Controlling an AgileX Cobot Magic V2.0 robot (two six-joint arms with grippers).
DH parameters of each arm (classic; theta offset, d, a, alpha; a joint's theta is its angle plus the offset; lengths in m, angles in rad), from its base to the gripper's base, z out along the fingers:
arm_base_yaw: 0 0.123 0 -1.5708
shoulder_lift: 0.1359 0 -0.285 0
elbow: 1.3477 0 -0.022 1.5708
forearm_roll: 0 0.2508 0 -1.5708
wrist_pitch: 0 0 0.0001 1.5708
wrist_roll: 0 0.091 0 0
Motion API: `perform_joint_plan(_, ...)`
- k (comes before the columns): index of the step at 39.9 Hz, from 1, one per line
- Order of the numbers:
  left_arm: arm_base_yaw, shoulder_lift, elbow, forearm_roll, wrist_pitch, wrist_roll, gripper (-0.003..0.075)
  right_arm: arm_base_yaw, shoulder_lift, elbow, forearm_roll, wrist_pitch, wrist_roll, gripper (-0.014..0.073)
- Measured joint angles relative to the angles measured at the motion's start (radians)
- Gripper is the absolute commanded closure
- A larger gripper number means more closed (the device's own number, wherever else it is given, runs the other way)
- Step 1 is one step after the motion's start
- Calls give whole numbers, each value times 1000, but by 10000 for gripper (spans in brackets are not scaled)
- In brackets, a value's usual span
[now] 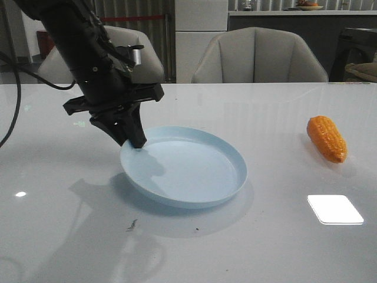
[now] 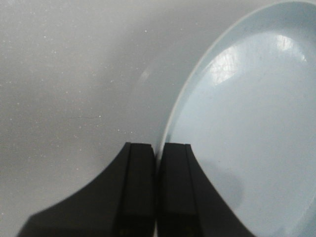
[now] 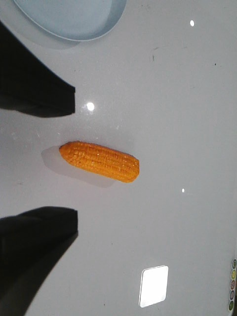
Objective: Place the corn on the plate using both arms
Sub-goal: 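Grip the plate rim and slide the plate toward the table center, then open the left gripper and raise it away from the plate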
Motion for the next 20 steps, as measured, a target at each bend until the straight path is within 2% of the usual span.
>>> perform_joint_plan(5,0,0,0,25,0,0,477,0,0,0,0,18,0,88)
perform_joint_plan(9,0,0,0,33,2,0,322,0,0,0,0,36,0,88)
perform_joint_plan(12,0,0,0,35,2,11,238,0,0,0,0,45,0,88)
perform_joint_plan(14,0,0,0,35,2,14,219,0,0,0,0,46,0,88)
perform_joint_plan(20,0,0,-2,37,0,18,253,0,0,0,0,46,0,88)
